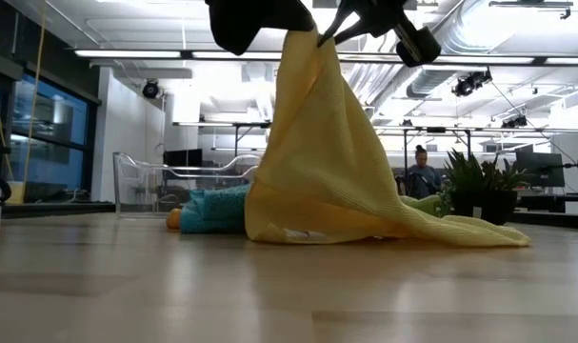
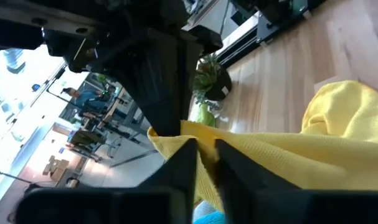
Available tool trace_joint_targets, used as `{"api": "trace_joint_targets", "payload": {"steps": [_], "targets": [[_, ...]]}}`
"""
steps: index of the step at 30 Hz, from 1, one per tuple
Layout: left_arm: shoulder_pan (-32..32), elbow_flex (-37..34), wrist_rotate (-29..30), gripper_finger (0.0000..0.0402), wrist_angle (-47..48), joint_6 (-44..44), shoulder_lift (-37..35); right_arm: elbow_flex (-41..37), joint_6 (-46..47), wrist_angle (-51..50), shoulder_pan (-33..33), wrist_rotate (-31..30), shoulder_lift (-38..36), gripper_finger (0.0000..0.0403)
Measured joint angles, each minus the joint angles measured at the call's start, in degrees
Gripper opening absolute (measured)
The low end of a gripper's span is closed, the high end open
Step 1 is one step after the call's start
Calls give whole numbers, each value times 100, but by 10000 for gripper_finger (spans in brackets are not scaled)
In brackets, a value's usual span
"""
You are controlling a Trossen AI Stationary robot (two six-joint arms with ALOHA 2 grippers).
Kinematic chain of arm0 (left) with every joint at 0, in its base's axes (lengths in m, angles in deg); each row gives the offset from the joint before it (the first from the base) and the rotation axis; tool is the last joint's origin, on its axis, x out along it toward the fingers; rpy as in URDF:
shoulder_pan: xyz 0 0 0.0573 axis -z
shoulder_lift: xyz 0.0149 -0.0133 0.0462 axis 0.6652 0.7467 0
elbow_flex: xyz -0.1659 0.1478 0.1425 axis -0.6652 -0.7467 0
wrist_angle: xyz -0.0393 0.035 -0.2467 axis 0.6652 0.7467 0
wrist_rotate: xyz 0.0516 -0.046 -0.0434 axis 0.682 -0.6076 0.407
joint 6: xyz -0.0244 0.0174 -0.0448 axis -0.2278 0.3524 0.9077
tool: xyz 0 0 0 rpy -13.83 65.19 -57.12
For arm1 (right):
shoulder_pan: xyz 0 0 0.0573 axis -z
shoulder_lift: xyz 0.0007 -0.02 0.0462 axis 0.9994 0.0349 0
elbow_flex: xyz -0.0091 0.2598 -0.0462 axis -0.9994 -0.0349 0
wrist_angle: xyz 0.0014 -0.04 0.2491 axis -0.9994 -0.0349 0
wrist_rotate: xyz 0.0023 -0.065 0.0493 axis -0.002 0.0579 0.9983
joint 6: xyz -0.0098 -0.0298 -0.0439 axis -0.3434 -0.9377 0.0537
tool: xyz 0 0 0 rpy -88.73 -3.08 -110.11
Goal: Fold microfiber towels
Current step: Fold the yellow towel
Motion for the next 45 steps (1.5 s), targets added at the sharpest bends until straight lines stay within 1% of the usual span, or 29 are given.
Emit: {"api": "trace_joint_targets", "payload": {"steps": [2, 4, 7, 12, 15, 18, 21, 25, 28, 30, 33, 36, 38, 41, 43, 45], "targets": [[22, 0, -107, 18, 0, 9, 0, 2, 3, 0, 0, 0, 0, 0], [22, 0, -205, 5, -6, 21, 0, 2, 6, 0, 0, 0, 0, 0], [18, 0, -244, 7, -15, 18, 0, 1, -2, 0, 0, 2, 0, 0], [11, 0, -370, 2, 68, 46, -60, 1, -399, -1, 0, 98, -2, 2], [11, 4, -564, 2, 284, 429, -239, 2, -678, -248, 2, 257, -84, 17], [10, 4, -733, 1, 776, 996, -439, 2, -820, -975, -17, 326, -284, 51], [-22, 4, -899, 1, 1289, 1402, -616, 2, -917, -1881, -69, 307, -570, 99], [-145, 5, -1279, 1, 1640, 1836, -640, 2, -1022, -3118, -165, 307, -915, 165], [-257, 7, -1596, 0, 1760, 2096, -643, 1, -1448, -3863, -250, 302, -1081, 203], [-306, 4, -1709, 0, 1958, 2217, -687, -56, -1844, -3957, -300, 325, -1147, 220], [-471, 229, -1942, 0, 2586, 2461, -933, -209, -2237, -3777, -359, 379, -1167, 228], [-795, 618, -2494, 0, 3573, 3151, -1191, -528, -2539, -3204, -415, 404, -1168, 227], [-1058, 743, -2844, 0, 3962, 3745, -1292, -832, -2732, -2716, -467, 501, -1161, 224], [-1411, 750, -3479, 0, 4348, 4793, -1379, -1395, -2912, -1402, -585, 823, -1161, 220], [-1600, 748, -4202, 0, 4638, 5546, -1354, -1754, -2944, -443, -672, 992, -1161, 217], [-1709, 750, -4886, 0, 4692, 6020, -1186, -2034, -2857, 459, -754, 1081, -1161, 216]]}}
